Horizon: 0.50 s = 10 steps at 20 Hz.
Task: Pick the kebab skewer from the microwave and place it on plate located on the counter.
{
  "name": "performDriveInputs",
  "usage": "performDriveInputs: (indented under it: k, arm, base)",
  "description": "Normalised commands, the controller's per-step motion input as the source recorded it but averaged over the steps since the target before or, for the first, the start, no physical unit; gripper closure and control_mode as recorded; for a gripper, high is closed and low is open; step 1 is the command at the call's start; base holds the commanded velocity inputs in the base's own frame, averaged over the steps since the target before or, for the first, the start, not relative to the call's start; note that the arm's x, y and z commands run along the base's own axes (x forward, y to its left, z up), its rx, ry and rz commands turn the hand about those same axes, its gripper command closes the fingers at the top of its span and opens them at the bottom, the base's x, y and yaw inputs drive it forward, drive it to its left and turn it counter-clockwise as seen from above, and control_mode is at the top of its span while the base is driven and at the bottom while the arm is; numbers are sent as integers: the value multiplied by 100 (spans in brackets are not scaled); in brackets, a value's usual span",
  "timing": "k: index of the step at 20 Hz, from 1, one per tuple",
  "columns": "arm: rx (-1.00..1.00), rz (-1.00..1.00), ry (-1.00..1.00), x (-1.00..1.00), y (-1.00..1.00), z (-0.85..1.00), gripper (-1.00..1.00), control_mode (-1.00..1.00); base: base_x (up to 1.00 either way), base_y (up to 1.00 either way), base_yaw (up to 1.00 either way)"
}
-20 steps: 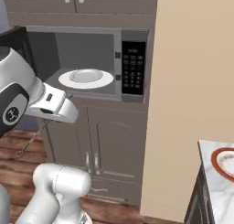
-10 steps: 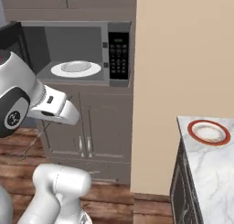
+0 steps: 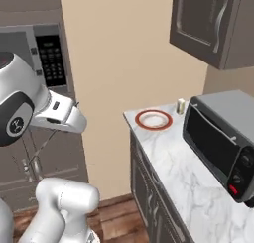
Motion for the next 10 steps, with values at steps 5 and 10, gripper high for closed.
performDriveInputs:
  k: [5, 10]
  arm:
    - [0, 0, 0, 0, 0, 0, 100, 100]
    - [0, 0, 0, 0, 0, 0, 100, 100]
  base:
    - [60, -10, -56]
    - [68, 45, -34]
